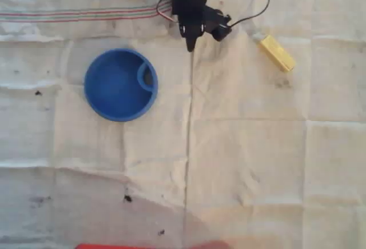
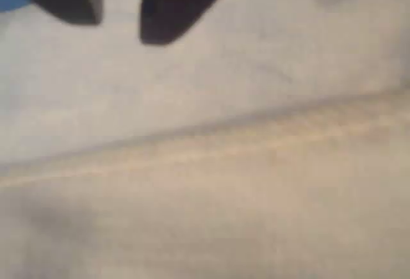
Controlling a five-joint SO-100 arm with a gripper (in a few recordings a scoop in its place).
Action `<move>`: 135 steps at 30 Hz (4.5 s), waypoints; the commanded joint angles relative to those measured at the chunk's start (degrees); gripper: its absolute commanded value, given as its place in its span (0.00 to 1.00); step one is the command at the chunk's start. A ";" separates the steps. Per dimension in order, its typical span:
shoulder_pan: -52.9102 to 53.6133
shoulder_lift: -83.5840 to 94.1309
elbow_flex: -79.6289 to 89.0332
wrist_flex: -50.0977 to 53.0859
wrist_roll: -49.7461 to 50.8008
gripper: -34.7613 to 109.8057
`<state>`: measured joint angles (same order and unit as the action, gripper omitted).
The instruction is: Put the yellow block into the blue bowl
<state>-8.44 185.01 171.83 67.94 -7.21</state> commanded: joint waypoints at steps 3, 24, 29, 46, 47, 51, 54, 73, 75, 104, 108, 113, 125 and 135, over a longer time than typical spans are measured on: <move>-0.18 6.06 4.83 -1.23 0.00 0.24; -0.18 6.06 4.83 -1.23 0.00 0.24; -0.18 6.06 4.83 -1.23 0.00 0.24; -10.63 0.88 -14.68 -4.13 0.53 0.24; -12.22 -1.32 -16.96 -4.66 0.70 0.24; -16.79 -13.89 -27.60 -8.00 0.44 0.24; -19.60 -26.10 -36.65 -10.55 0.00 0.24; -39.46 -76.90 -88.07 10.81 -63.19 0.24; -39.55 -77.34 -88.59 13.27 -72.33 0.24; -42.19 -81.74 -75.15 9.23 -88.86 0.44; -44.03 -81.74 -70.66 4.83 -88.07 0.44; -44.65 -81.65 -65.48 -0.44 -87.98 0.44; -44.74 -84.81 -57.57 -13.54 -88.07 0.44; -45.26 -88.51 -56.95 -16.70 -88.33 0.41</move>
<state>-52.91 95.80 115.66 52.21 -95.62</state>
